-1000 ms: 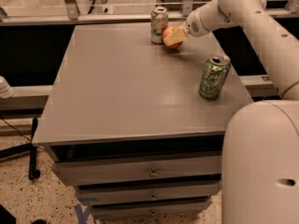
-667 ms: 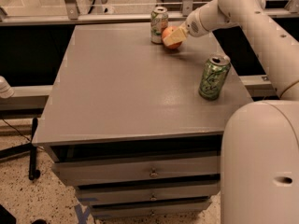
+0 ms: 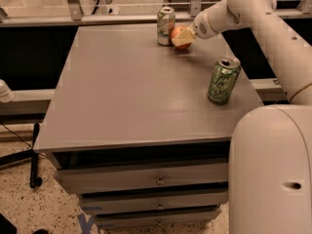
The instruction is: Move apple near 7up can
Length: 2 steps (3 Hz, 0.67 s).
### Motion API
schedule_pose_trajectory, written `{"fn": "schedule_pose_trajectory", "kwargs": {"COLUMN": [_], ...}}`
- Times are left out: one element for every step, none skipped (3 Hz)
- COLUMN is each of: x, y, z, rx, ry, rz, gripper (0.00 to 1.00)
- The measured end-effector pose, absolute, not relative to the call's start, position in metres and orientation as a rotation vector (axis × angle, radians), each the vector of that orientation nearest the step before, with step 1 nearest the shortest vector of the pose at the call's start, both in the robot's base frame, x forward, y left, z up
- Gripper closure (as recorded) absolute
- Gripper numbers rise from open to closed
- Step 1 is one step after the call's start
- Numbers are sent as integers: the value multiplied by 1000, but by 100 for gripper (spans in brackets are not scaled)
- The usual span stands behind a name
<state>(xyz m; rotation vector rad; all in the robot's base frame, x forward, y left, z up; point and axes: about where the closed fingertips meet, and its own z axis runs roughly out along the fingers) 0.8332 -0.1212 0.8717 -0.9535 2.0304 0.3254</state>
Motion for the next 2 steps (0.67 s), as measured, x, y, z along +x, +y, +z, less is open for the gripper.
{"fn": "schedule_pose_trajectory", "kwargs": {"x": [831, 826], "y": [-122, -125], "z": [872, 872], "rx": [-955, -950], "ry": [2030, 2035], "rz": [332, 339], "gripper": [0, 0]}}
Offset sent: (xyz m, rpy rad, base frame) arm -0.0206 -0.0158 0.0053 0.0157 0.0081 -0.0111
